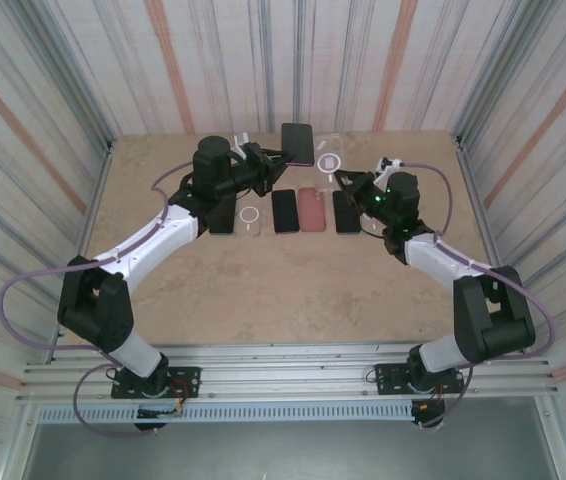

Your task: Take the phone out of the phone case

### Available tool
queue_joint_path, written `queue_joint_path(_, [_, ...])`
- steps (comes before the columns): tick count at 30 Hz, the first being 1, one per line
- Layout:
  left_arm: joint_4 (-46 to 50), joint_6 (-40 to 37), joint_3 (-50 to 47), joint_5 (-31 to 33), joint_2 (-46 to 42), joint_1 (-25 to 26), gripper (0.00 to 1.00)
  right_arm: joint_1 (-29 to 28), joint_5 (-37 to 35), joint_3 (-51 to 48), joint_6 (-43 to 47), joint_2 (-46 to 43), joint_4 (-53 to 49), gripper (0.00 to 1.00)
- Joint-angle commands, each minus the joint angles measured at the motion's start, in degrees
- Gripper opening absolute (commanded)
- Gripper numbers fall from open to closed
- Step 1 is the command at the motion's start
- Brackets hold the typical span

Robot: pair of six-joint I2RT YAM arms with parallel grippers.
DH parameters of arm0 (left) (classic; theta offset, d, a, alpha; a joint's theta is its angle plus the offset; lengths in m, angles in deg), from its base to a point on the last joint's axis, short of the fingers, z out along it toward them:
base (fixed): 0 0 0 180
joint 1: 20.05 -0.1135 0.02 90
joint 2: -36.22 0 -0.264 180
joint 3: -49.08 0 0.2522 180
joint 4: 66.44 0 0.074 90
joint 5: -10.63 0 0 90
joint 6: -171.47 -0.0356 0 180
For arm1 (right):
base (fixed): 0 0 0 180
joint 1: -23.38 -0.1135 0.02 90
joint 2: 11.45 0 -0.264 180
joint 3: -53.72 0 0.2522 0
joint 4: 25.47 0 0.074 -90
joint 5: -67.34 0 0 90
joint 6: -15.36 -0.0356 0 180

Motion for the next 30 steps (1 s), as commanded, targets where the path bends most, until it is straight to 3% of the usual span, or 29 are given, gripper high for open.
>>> queue_joint_path(1, [-5.1,-1.9,1.3,-0.8,-0.9,0.2,0.01,5.4,6.4,1.4,10.5,-4.0,-12.0,0.00])
queue_joint_path(7, [-5.5,-4.0,1.1,0.0,1.6,0.8,0.01,18.7,16.8,6.1,27.6,-5.3,-33.0,0.00])
queue_joint_path(12, [-6.2,-4.7,2.9,0.1,5.0,1.8,0.02,27.5,18.4,8.9,41.5,-4.4,-44.8,0.00])
queue_joint_path(17, [-7.4,-4.5,4.9,-0.1,8.7,3.4,0.02,33.5,16.4,10.4,49.4,-0.7,-47.6,0.00])
queue_joint_path(30, [-8.1,-4.4,6.8,-1.1,11.9,4.8,0.02,41.7,14.9,16.0,59.7,11.7,-52.0,0.00])
